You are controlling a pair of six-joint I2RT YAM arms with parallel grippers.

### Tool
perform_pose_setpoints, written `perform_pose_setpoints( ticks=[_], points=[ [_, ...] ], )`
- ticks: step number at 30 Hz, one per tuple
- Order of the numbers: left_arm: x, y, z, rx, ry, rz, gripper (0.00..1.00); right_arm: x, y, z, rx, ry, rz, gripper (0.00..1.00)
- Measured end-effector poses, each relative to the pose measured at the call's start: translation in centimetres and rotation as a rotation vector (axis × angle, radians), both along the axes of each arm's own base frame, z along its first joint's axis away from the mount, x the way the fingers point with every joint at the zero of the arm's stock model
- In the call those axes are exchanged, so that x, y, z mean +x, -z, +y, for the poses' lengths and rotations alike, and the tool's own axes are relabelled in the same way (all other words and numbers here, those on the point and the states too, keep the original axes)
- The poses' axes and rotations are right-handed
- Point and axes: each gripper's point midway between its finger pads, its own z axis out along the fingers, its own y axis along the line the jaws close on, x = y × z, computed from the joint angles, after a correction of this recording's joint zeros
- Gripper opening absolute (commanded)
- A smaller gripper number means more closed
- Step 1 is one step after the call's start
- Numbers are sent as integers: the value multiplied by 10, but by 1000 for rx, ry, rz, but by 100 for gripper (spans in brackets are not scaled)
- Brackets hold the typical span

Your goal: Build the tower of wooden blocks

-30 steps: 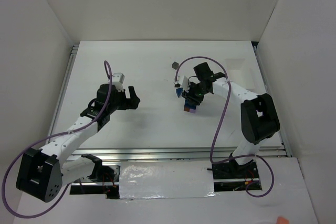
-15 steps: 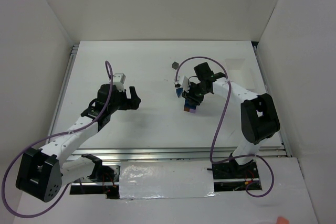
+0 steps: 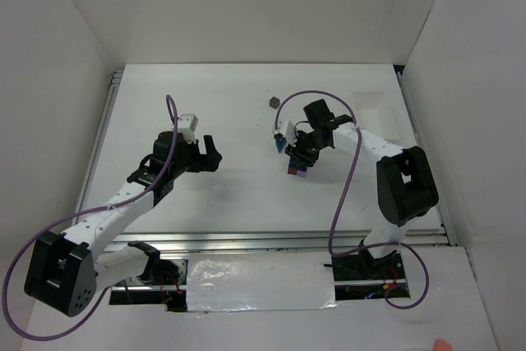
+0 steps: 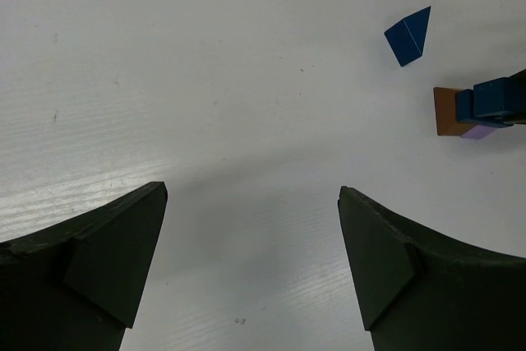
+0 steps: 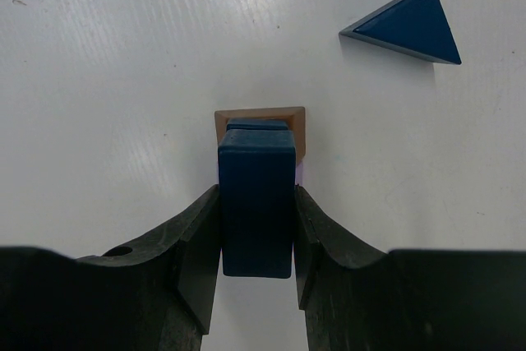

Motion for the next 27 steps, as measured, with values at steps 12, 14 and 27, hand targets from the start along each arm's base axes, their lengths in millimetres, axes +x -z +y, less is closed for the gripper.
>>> perform_pose_setpoints(
  ticks=[12,14,27],
  points=[
    [1,1,-1,3,2,5,99,0,0,0,0,0,0,41],
    [1,1,-1,3,2,5,99,0,0,0,0,0,0,43],
    [1,1,-3,4,7,6,99,1,0,0,1,1,-2,48]
  ],
)
